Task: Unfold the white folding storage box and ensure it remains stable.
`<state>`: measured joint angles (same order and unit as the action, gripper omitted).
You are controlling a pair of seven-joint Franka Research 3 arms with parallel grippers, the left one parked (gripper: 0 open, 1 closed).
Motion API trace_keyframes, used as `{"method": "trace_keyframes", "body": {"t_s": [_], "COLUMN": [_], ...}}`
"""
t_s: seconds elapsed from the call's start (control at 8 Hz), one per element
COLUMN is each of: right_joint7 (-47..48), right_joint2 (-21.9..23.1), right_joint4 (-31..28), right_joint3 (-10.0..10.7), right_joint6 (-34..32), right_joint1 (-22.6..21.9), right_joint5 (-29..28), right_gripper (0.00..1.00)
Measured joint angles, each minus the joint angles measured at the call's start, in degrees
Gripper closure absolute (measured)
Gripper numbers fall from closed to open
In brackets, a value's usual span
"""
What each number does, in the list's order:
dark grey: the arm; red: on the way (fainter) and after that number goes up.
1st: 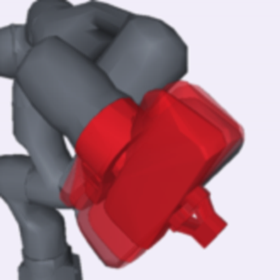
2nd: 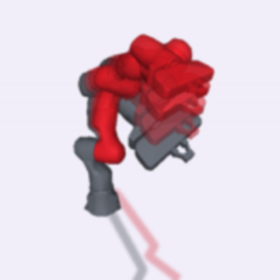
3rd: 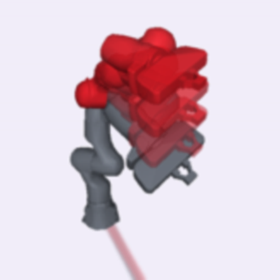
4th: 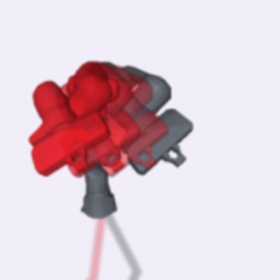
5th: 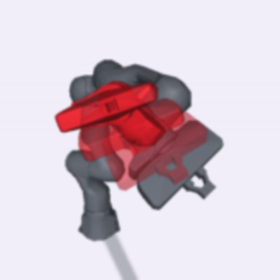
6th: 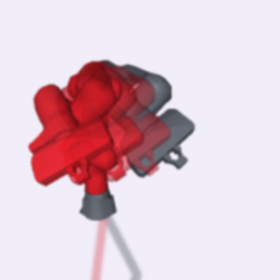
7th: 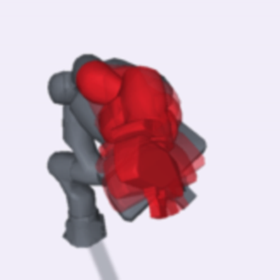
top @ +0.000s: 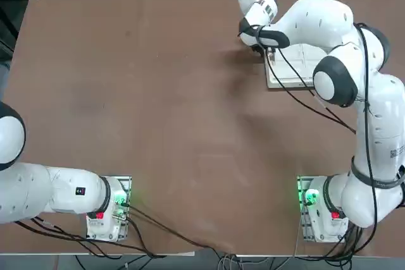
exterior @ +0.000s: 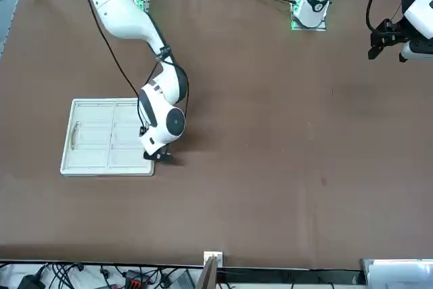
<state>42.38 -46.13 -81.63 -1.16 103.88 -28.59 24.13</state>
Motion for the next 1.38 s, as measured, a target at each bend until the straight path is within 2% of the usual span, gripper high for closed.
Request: {"method": "trace_keyframes", "body": {"t_s": [0.62, 0.75, 1.38], "right_joint7": [0.0, 0.0, 0.1], "right_joint2": [0.0, 0.0, 0.0], "right_joint4": [0.0, 0.0, 0.0], "right_joint3": [0.0, 0.0, -0.2], "right_joint6": [-0.9, -1.2, -1.0], "right_joint1": [-0.1, -0.2, -0.3], "right_joint5": [0.0, 0.0, 0.0], "right_gripper": [0.4, 0.45, 0.55]}}
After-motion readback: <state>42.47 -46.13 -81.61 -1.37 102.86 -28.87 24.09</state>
